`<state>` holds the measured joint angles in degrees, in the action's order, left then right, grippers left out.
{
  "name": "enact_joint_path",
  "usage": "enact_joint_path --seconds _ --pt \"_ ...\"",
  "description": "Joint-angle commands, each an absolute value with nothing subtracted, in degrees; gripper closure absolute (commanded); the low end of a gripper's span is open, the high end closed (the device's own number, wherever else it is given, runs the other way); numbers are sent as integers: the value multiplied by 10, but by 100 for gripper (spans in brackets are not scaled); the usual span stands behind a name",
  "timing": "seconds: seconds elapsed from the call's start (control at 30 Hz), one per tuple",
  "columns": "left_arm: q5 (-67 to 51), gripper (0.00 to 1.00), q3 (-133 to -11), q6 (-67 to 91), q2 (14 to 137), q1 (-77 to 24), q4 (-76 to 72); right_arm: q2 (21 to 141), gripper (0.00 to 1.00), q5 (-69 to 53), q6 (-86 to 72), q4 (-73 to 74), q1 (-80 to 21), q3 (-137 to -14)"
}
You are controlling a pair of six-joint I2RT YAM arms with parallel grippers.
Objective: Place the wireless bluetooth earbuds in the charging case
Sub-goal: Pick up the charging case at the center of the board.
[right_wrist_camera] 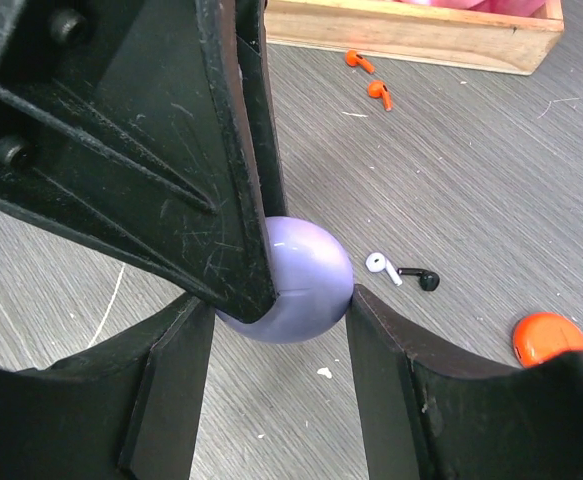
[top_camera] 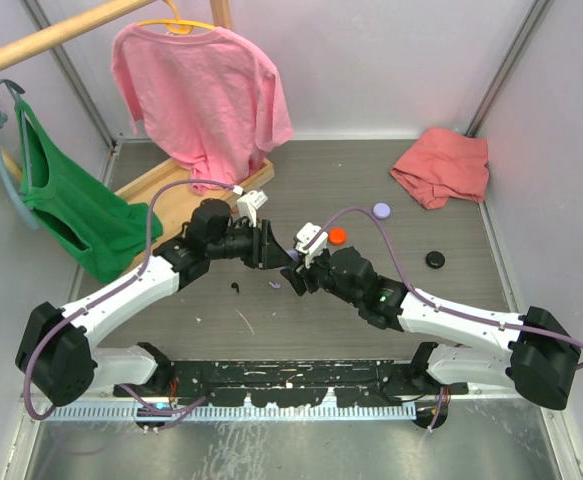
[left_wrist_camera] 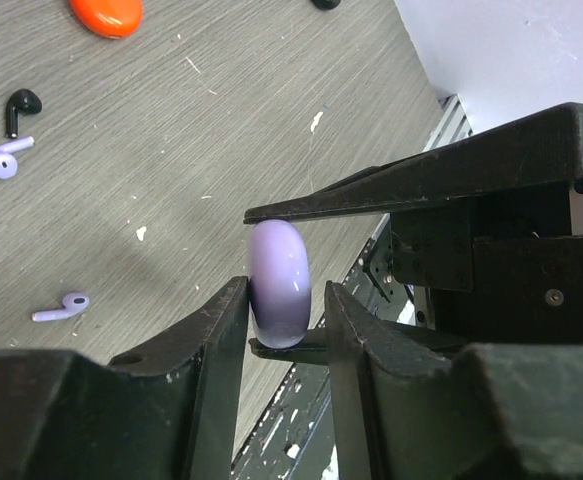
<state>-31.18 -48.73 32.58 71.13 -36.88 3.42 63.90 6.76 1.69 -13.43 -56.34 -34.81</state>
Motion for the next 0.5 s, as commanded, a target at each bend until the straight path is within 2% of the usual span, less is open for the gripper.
enact_joint_path --seconds 0.0,0.2,0.37,0.47 --pt "-338 66 -516 312 712 -381 40 628 44 69 19 -183 -567 -366" --pt "-338 76 -525 280 698 -381 69 615 37 66 14 -186 -567 -359" --pt "-320 78 -546 232 670 -381 136 594 19 32 11 -146 -567 -372" --pt "-307 79 -554 199 647 -380 175 573 13 -4 14 -139 -566 -369"
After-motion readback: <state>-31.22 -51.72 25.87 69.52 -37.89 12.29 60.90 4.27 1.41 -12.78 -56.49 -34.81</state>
